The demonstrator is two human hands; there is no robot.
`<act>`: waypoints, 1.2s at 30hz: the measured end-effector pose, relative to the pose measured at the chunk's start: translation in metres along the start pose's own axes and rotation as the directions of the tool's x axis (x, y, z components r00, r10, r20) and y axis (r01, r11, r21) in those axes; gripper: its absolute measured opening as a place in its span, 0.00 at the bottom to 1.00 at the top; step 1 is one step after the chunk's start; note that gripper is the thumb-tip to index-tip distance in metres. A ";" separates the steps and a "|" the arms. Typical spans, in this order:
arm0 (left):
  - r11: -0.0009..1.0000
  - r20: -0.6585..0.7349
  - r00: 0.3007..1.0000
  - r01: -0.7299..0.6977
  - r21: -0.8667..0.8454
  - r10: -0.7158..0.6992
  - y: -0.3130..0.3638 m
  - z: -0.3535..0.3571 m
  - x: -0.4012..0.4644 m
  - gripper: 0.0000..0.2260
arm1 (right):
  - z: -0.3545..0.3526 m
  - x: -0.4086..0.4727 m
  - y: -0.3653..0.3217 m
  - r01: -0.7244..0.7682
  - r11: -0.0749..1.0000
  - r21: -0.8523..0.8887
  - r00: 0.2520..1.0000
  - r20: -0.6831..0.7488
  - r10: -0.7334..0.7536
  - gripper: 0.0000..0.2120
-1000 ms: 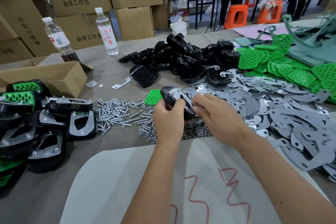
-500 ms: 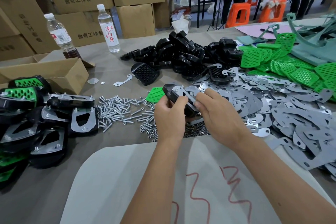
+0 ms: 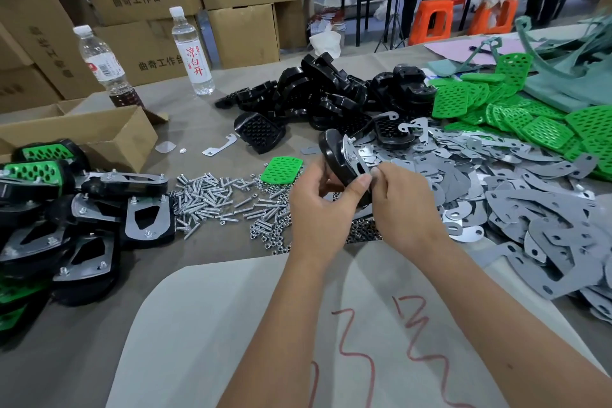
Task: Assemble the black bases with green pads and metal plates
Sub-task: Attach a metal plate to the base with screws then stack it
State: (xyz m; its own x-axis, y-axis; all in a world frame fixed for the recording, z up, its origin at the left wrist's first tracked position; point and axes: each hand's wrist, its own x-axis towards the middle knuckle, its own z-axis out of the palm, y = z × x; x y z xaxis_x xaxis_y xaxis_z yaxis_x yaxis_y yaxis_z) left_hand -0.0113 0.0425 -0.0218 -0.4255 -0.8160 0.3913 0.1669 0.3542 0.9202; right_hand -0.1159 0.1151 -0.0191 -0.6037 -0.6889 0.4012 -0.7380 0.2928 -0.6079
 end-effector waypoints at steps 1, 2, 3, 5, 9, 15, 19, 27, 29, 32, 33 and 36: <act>1.000 0.004 1.000 -0.008 -0.002 0.008 0.000 0.001 0.000 0.10 | 0.000 0.001 0.000 -0.018 1.000 0.006 1.000 -0.004 0.018 0.20; 1.000 0.001 1.000 0.004 -0.023 -0.004 -0.001 0.000 0.000 0.10 | -0.001 0.001 0.000 -0.016 0.999 0.030 1.000 -0.009 0.017 0.21; 0.997 -0.003 1.000 0.031 -0.064 -0.031 -0.001 0.000 0.001 0.10 | -0.003 0.001 0.000 0.005 0.998 0.069 1.000 -0.010 -0.004 0.21; 0.988 -0.022 0.996 0.087 -0.131 -0.091 -0.002 -0.003 0.002 0.10 | -0.008 0.000 0.001 0.083 0.987 0.137 0.996 0.024 -0.087 0.19; 0.979 -0.028 0.993 0.109 -0.170 -0.116 -0.002 -0.006 0.003 0.18 | -0.016 0.000 0.003 0.182 0.979 0.094 0.968 0.159 -0.195 0.16; 0.979 -0.018 0.993 0.109 -0.172 -0.114 -0.002 -0.005 0.003 0.19 | -0.010 -0.003 0.000 0.135 0.989 0.064 0.984 0.104 -0.141 0.16; 0.996 -0.009 0.998 0.058 -0.072 -0.059 0.002 -0.003 0.000 0.16 | -0.003 0.000 0.000 -0.021 0.998 0.056 0.998 0.061 0.017 0.18; 1.000 0.044 0.999 0.001 -0.006 0.000 0.002 -0.003 0.002 0.10 | -0.012 0.004 0.003 -0.026 0.996 0.082 0.998 0.059 0.022 0.22; 0.992 0.004 0.998 0.064 -0.109 -0.064 0.000 -0.008 0.004 0.08 | -0.017 0.002 0.003 0.085 0.995 0.046 0.993 0.076 -0.088 0.18; 0.985 -0.032 0.993 0.113 -0.129 -0.118 -0.003 -0.014 0.007 0.13 | -0.017 0.000 0.005 0.200 0.978 0.064 0.965 0.160 -0.208 0.11; 0.980 -0.024 0.990 0.136 -0.145 -0.141 -0.004 -0.016 0.008 0.14 | -0.017 -0.001 0.005 0.219 0.974 0.059 0.958 0.177 -0.226 0.10; 0.962 0.025 0.981 0.193 -0.194 -0.192 -0.004 -0.023 0.011 0.18 | -0.018 -0.003 0.004 0.263 0.963 0.053 0.941 0.208 -0.269 0.12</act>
State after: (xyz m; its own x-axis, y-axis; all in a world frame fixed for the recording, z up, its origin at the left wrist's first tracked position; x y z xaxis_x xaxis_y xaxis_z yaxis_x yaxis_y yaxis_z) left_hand 0.0035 0.0219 -0.0215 -0.4718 -0.8570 0.2072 0.2512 0.0946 0.9633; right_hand -0.1224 0.1299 -0.0106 -0.3069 -0.8645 0.3979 -0.8539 0.0654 -0.5164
